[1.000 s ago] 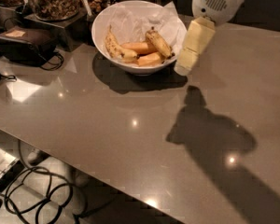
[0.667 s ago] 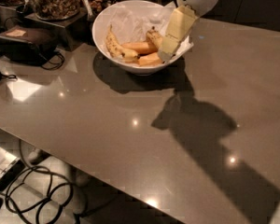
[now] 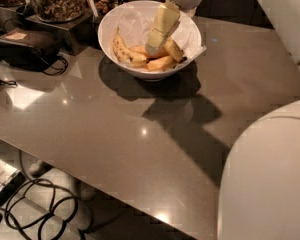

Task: Pick banana from white bowl

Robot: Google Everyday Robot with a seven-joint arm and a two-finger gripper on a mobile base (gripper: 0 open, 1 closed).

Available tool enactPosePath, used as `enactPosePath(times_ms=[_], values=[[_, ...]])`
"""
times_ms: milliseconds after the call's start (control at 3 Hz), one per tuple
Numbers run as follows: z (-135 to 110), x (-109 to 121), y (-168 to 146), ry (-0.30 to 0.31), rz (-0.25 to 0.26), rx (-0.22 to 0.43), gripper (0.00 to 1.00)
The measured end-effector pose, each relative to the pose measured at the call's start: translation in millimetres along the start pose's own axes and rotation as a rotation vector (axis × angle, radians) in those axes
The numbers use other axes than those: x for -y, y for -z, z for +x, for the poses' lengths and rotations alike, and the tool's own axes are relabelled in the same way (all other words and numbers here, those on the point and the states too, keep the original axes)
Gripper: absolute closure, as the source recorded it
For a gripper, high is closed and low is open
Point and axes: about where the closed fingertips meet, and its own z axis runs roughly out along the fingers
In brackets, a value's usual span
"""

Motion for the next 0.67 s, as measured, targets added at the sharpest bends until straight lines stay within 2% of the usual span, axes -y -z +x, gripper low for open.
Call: enactPosePath(times_ms=[667], values=[[-10,21,-28,-0.080,0.003,-0.041,0.17]])
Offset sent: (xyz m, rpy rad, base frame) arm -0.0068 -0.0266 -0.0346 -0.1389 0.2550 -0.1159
